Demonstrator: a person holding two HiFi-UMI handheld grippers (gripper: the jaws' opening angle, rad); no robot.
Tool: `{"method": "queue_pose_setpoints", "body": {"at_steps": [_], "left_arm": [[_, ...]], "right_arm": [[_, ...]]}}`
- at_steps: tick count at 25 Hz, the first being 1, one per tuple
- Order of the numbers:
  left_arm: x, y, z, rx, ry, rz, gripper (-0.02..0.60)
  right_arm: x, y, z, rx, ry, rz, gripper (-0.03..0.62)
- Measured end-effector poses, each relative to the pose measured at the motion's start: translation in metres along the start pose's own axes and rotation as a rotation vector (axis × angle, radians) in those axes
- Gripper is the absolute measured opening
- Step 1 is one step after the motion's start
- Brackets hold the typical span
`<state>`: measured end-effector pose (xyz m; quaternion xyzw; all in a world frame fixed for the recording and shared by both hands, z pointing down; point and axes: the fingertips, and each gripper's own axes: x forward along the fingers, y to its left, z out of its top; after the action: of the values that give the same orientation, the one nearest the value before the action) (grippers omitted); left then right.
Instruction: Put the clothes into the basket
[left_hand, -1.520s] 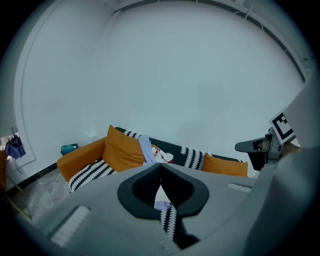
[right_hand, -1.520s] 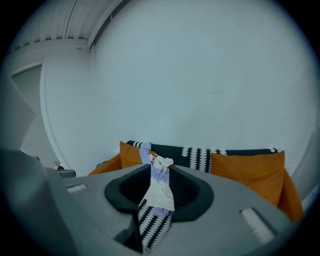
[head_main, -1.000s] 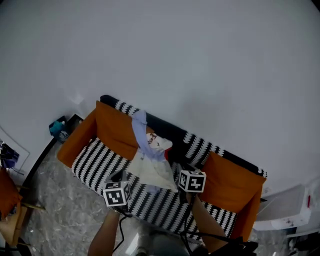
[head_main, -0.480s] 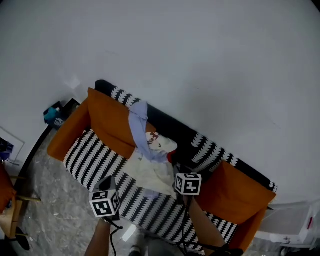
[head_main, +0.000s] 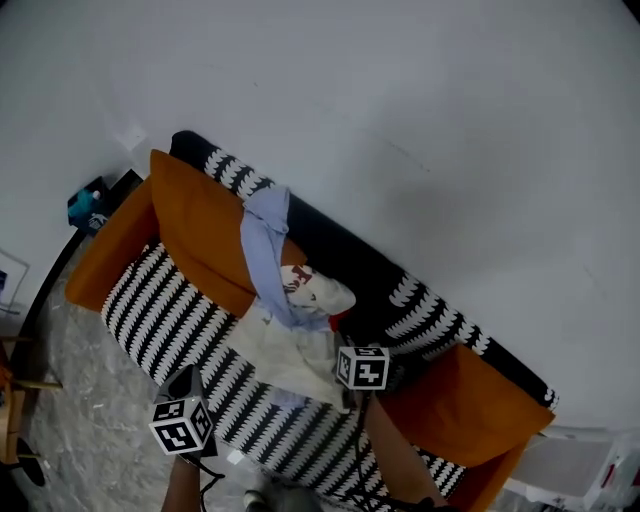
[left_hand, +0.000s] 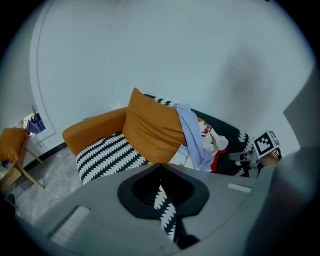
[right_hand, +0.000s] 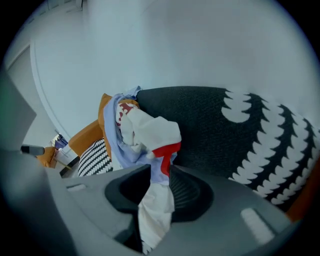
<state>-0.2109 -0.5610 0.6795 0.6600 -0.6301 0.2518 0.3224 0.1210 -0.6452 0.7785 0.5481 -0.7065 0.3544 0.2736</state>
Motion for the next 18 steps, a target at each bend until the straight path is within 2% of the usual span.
{"method": "queue_pose_setpoints", "body": {"at_steps": [9,18], "left_arm": [[0.043,-0.002,-0.025,-0.055,0.023,0.017,0.006],[0.066,-0.013,-0.060,-0.055,0.085,0.005,0.006]], "right_arm": [[0.062,-0.012,-0.009,-0.001,0.019,0.050,0.123],[0.090,-0.016,-0.013,-0.056,0.013,0.114,0.123]]}}
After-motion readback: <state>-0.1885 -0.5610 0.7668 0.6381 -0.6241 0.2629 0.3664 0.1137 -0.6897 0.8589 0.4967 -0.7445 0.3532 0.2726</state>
